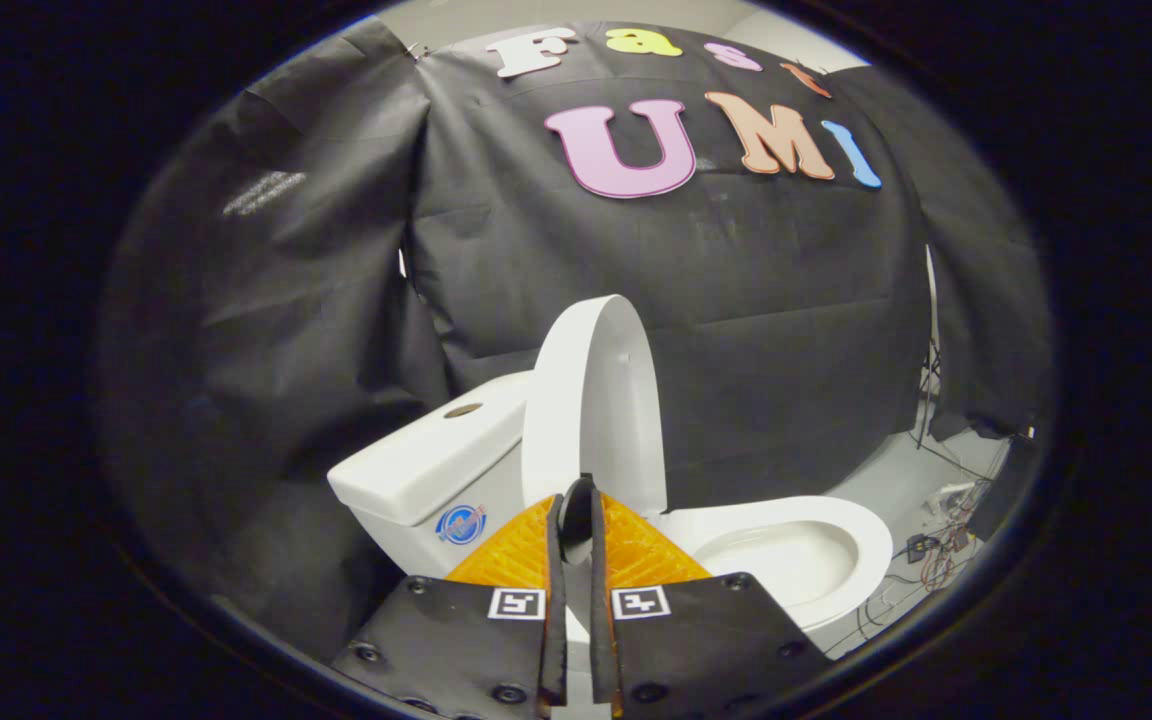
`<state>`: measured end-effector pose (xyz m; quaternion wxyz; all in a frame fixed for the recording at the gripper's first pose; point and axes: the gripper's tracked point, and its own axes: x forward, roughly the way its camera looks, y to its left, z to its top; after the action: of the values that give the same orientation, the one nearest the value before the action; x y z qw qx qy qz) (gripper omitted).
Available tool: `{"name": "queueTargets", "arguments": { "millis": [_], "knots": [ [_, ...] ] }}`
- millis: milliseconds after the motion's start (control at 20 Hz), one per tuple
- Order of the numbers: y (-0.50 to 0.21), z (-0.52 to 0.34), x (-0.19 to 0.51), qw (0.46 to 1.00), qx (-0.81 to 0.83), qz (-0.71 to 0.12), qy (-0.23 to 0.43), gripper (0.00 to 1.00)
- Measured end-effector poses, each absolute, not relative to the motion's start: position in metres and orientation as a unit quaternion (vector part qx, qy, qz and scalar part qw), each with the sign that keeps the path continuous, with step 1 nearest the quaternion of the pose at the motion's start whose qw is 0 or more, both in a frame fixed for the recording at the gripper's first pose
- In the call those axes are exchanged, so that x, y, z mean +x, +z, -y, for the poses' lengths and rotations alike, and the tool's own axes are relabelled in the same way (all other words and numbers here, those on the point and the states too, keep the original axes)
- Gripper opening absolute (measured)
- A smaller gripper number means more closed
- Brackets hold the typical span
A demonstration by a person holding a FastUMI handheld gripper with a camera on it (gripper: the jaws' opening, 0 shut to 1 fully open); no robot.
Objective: Open the toilet lid.
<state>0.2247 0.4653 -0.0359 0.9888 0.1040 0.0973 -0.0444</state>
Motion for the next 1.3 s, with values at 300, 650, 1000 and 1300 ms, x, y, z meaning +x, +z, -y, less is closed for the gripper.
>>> {"name": "queueTargets", "arguments": {
  "millis": [300, 650, 1000, 1300],
  "knots": [
    [-0.035, -0.481, 0.231, 0.990, 0.092, -0.102, -0.039, 0.10],
    [-0.035, -0.492, 0.238, 0.990, 0.100, -0.097, -0.028, 0.10],
    [-0.036, -0.509, 0.245, 0.992, 0.083, -0.096, -0.023, 0.10],
    [-0.037, -0.519, 0.249, 0.992, 0.077, -0.097, -0.014, 0.10]
  ]
}}
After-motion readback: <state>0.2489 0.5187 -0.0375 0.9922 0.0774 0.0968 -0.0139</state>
